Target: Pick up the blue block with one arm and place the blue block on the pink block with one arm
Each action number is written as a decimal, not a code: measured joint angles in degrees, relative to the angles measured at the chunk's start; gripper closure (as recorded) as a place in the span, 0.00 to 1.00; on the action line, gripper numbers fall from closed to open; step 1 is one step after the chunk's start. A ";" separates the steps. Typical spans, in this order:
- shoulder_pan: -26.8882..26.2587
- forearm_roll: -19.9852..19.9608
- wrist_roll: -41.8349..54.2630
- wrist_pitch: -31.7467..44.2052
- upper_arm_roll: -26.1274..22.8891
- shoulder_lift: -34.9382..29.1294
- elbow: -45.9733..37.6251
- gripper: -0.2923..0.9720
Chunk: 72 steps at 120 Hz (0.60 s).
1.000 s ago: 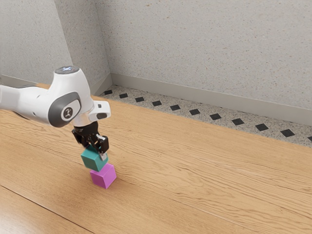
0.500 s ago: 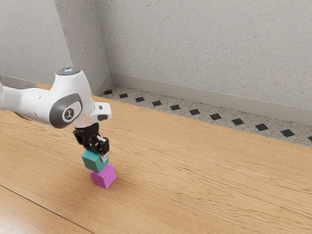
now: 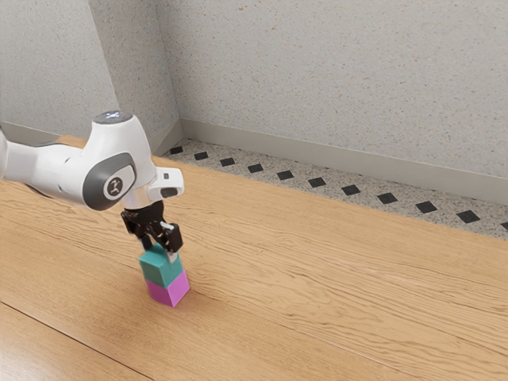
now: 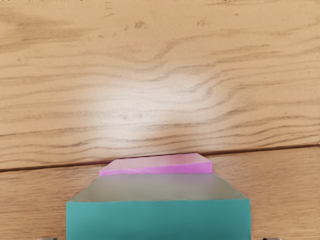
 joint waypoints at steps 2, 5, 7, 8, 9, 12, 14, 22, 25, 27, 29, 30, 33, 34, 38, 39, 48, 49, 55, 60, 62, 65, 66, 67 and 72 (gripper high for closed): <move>0.00 -0.05 0.05 0.02 -0.01 -0.01 0.00 0.35; -0.03 -0.11 0.12 0.04 0.01 -0.02 0.00 0.34; -0.03 -0.14 0.16 0.06 0.01 -0.04 0.00 0.33; -0.02 -0.15 0.19 0.06 0.00 -0.04 0.00 0.33; -0.02 -0.17 0.21 0.06 0.00 -0.07 0.00 0.32; -0.01 -0.21 0.27 0.05 -0.02 -0.27 0.00 0.31; 0.02 -0.23 0.31 0.02 -0.04 -0.43 0.00 0.31; 0.44 -0.29 0.49 -0.36 -0.59 -1.90 0.05 0.29; 0.43 -0.30 0.56 -0.58 -0.75 -2.50 0.06 0.28; 0.39 -0.31 0.61 -0.78 -0.84 -2.94 0.08 0.28; 0.29 -0.32 0.65 -1.02 -0.89 -3.37 0.14 0.27; 0.24 -0.32 0.67 -1.14 -0.91 -3.56 0.19 0.27; 0.11 -0.33 0.74 -1.62 -0.96 -4.08 0.50 0.27; 0.06 -0.33 0.77 -1.81 -0.96 -4.23 0.67 0.27; -0.02 -0.33 0.85 -3.01 -0.98 -5.02 1.74 0.26; -0.03 -0.33 0.87 -3.34 -0.99 -5.20 2.04 0.26; 0.00 -0.31 1.03 -6.23 -0.96 -6.16 4.38 0.25; 0.01 -0.31 1.05 -6.52 -0.95 -6.22 4.57 0.25; 0.04 -0.32 1.13 -8.23 -0.93 -6.54 5.54 0.25; 0.04 -0.36 1.20 -9.45 -0.92 -6.75 6.00 0.24; 0.04 -0.37 1.23 -9.87 -0.92 -6.81 6.11 0.24; 0.04 -0.39 1.27 -10.46 -0.92 -6.86 6.25 0.24; 0.04 -0.39 1.29 -10.64 -0.92 -6.87 6.28 0.24; 0.04 -0.40 1.30 -10.84 -0.92 -6.89 6.30 0.24; 0.03 -0.42 1.37 -11.77 -0.88 -6.97 6.40 0.24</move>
